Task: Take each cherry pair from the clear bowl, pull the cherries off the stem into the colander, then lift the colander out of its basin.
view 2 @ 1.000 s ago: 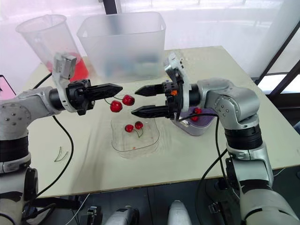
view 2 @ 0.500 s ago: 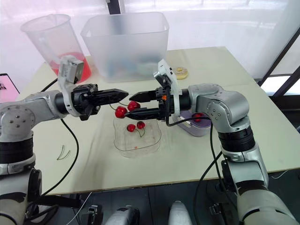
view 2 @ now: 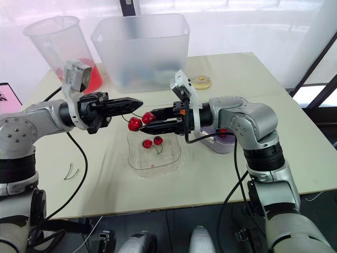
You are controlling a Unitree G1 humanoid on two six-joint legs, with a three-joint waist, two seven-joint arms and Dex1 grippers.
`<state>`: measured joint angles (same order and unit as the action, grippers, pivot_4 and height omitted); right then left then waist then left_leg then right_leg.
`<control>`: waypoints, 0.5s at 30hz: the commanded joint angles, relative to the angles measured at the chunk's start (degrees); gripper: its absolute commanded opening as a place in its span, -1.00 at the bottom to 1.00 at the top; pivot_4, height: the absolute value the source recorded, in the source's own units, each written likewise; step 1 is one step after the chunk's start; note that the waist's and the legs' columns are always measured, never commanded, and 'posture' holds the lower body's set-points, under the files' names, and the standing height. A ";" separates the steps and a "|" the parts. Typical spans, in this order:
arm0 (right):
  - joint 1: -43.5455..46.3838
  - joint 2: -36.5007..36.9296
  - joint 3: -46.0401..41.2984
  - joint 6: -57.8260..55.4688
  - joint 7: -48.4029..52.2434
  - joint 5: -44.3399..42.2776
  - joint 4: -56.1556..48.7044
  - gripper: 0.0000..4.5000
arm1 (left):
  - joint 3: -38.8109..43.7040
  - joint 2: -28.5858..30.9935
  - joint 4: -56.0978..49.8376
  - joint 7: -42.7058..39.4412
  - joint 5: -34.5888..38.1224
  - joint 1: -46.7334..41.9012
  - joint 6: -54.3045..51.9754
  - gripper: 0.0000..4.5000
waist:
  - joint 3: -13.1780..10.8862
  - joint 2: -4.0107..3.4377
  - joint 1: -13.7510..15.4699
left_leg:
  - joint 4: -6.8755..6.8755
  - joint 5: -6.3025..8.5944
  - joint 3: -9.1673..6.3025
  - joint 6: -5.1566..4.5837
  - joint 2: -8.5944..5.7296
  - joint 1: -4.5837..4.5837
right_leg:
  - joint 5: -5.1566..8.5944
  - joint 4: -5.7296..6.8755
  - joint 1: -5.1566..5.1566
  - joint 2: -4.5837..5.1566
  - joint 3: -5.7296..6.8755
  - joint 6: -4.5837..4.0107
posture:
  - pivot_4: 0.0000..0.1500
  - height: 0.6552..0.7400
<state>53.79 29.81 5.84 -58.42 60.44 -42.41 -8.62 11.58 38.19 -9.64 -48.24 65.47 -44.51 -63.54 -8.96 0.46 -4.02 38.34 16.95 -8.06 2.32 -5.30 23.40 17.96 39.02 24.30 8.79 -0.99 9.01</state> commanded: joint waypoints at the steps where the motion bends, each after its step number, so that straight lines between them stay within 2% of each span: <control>1: 0.99 -0.66 -1.13 0.33 -0.41 -1.25 -0.66 -0.54 | 0.96 0.60 -1.29 -0.21 0.27 -0.17 0.96 -1.00 | 0.00 0.00 0.02 | 0.00 0.00 0.00 0.00 0.00 0.00 | 0.00 0.00 0.00 0.00 0.00 0.00 | 1.00 1.00; 2: 0.91 -0.72 -1.15 0.27 -0.54 -1.36 -0.88 -0.66 | 0.91 0.56 -1.39 -0.20 0.25 -0.11 0.99 -1.00 | 0.00 0.00 0.02 | 0.00 0.00 0.00 0.00 0.00 0.00 | 0.00 0.00 0.00 0.00 0.00 0.00 | 1.00 1.00; 4: 0.78 -0.74 -1.13 0.27 -0.77 -1.42 -1.16 -0.75 | 0.86 0.52 -1.49 -0.15 0.25 -0.06 1.03 -1.00 | 0.00 0.00 0.02 | 0.00 0.00 0.00 0.00 0.00 0.00 | 0.00 0.00 0.00 0.00 0.00 0.00 | 1.00 1.00; 15: -2.47 0.90 -0.86 0.26 0.88 -1.54 -0.64 -0.75 | 1.24 0.39 -0.69 -0.17 0.01 -0.47 1.84 -1.00 | 0.00 0.00 0.02 | 0.00 0.00 0.00 0.00 0.00 0.00 | 0.00 0.00 0.00 0.00 0.00 0.00 | 1.00 1.00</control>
<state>51.83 29.99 5.85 -58.02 60.68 -43.00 -8.72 10.69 38.00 -9.64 -48.30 65.23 -44.51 -63.26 -8.96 0.46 -4.00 38.34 16.95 -8.06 2.32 -5.31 23.40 17.96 39.02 24.30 8.79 -0.99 9.01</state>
